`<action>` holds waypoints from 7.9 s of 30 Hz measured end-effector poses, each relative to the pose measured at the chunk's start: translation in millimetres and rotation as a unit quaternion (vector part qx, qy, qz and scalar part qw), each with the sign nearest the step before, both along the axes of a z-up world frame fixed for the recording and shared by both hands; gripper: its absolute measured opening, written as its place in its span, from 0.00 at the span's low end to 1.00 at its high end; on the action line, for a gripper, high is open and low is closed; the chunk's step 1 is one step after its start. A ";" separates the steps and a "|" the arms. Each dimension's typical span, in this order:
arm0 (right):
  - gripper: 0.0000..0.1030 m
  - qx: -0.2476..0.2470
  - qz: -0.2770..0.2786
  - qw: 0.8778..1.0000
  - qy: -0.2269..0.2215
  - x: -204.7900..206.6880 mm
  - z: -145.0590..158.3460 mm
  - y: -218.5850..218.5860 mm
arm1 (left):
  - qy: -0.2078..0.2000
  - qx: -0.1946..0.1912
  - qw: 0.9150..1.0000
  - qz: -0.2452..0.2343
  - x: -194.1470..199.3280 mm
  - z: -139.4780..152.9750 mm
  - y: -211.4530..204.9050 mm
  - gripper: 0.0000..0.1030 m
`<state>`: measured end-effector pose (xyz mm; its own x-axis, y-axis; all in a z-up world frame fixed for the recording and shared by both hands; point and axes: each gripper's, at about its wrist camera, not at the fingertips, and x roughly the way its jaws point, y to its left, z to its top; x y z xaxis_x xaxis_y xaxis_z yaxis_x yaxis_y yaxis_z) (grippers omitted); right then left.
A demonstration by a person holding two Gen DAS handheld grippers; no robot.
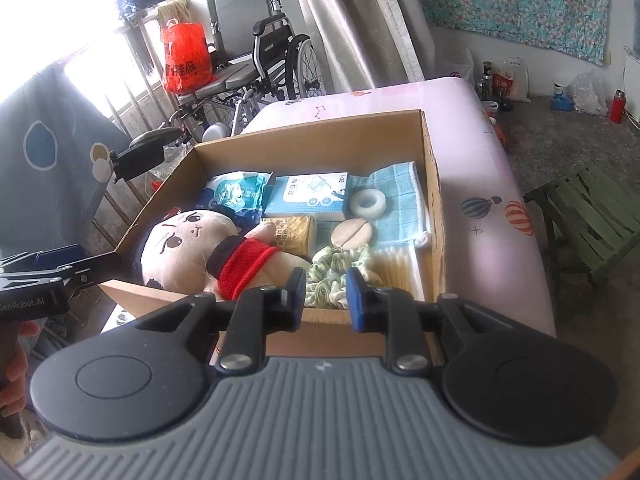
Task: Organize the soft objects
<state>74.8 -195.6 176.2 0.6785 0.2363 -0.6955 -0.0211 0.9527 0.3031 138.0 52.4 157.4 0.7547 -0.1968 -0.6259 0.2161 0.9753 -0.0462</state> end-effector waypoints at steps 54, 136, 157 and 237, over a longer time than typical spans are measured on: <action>0.30 -0.013 -0.012 1.000 0.008 -3.3 -1.8 5.4 | -0.003 0.022 1.000 0.006 -0.2 3.8 -28.7 0.95; 0.34 -0.009 -0.012 1.000 0.021 -6.2 -9.6 5.5 | -0.002 0.029 1.000 0.001 -2.6 -0.3 -29.4 1.00; 0.40 -0.009 -0.023 0.999 0.023 -8.8 -12.3 2.2 | 0.005 0.037 0.999 -0.013 -1.4 -3.4 -38.5 1.00; 0.43 -0.007 -0.027 0.999 0.020 -10.0 -9.2 6.2 | 0.011 0.030 0.999 -0.011 0.2 -9.1 -35.7 1.00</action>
